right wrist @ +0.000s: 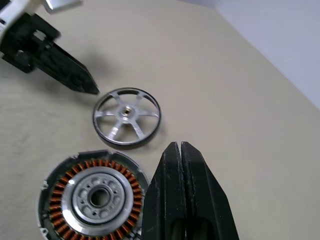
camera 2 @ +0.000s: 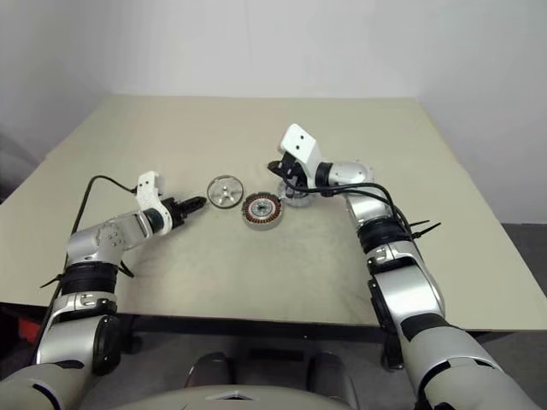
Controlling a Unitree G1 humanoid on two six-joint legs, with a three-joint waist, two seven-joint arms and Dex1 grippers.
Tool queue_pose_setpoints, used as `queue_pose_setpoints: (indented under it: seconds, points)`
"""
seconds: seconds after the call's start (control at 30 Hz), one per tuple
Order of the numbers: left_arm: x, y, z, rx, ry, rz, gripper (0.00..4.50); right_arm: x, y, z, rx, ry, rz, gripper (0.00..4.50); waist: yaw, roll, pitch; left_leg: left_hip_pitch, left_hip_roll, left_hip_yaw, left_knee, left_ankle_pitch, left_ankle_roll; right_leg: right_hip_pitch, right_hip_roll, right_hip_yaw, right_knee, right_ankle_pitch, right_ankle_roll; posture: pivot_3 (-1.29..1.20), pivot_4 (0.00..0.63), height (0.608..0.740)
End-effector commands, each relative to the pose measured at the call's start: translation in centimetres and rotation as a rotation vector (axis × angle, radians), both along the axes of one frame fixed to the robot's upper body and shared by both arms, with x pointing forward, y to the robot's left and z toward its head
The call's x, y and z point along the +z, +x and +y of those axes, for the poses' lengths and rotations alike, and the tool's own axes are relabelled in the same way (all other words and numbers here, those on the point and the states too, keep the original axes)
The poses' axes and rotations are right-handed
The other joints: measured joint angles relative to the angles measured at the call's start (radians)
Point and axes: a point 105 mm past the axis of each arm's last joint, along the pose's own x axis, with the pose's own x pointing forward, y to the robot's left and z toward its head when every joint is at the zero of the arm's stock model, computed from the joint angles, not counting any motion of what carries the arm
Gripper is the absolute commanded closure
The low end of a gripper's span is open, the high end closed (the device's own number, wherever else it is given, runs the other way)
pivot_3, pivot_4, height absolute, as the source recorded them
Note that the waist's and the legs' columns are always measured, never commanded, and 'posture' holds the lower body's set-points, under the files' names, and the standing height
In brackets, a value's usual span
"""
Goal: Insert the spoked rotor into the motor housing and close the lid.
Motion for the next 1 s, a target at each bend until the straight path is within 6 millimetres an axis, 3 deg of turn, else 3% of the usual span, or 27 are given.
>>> queue_pose_setpoints:
  seconds: [0.03,0.17,0.73,1.0]
  points:
    - [1.2,-0.4,-2.6,-0.106,-0.087,-0.035,1.41,1.2,-1.0,-0.3,0.072,0.018,-0.013,4.49,0.009,0.000,0.000,-0.001,0.000,0.000,0.000,0.000,0.000,0.000,0.000,0.000,-0.001,0.000,0.000,0.00,0.000,0.740]
    - [1.9,-0.7,-3.3,-0.140,-0.134,-0.055,1.41,0.5,-1.5,-0.7,0.094,-0.014,0.001,4.49,0.010,-0.001,0.000,-0.002,0.000,0.000,0.000,0.000,0.001,0.000,0.000,-0.001,-0.002,0.000,0.000,0.00,0.000,0.740]
    - [1.3,1.4,-1.8,0.028,-0.170,-0.062,1.41,0.3,-1.2,-0.9,0.068,-0.006,-0.004,4.49,0.000,-0.001,0.001,-0.001,0.001,0.000,0.000,0.000,0.000,0.000,0.000,-0.001,-0.001,0.000,0.000,0.00,0.000,0.740]
    - [1.3,2.2,-3.9,0.022,-0.273,-0.038,1.41,0.1,-1.4,-0.9,0.074,-0.006,-0.001,4.49,0.005,-0.001,0.001,-0.002,0.000,0.000,0.000,0.000,0.000,0.000,0.000,-0.001,-0.001,0.000,0.000,0.00,0.000,0.740]
